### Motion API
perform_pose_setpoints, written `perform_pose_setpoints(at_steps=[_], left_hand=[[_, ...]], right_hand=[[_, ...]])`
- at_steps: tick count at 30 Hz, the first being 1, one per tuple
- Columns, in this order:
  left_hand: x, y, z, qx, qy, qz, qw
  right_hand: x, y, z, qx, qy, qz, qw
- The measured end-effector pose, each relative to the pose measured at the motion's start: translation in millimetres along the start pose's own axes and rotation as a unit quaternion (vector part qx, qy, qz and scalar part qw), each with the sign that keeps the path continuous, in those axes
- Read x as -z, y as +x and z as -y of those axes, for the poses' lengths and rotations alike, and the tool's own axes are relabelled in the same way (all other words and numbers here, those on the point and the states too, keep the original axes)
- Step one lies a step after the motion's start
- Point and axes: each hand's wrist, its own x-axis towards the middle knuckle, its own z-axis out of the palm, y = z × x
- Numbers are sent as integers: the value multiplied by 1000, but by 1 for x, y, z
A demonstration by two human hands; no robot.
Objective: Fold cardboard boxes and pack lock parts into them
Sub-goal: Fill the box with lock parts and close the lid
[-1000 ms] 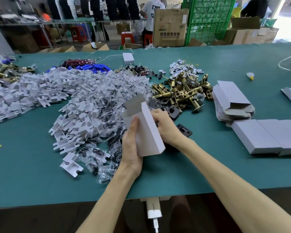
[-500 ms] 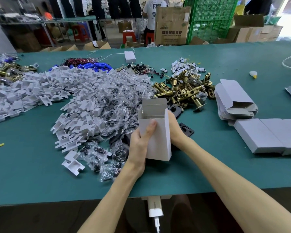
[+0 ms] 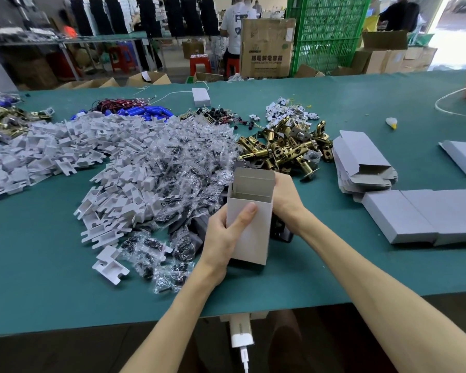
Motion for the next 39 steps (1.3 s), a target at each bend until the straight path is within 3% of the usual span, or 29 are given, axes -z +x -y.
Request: perform_pose_setpoints(at_steps=[3,7,13,18,24,30,35,39], left_hand=[[2,1,-1,11,-10,-7,1000],[1,1,-1,18,-9,-9,1000],[0,0,0,11,-5,3,1000],[0,1,2,4,-3,3,1000],[0,1,2,1,-7,4,1000],[1,1,3,-3,-2,3,1000],[1,2,3,3,4,4,1000],[1,1,3,-4,12,4,1000]], right_hand=[[4,0,-1,-19,41,-51,998],[14,-2,-4,-38,5,-47,998],[37,-13,17,23,32,-99,994],[49,-20,37,75,50,-94,992],[50,-19,29,32,-34,-123,991],[49,-24,15,-2,-45,-147,988],[48,-36,38,93,-5,-132,987],[40,-45,64,203,-67,-75,974]])
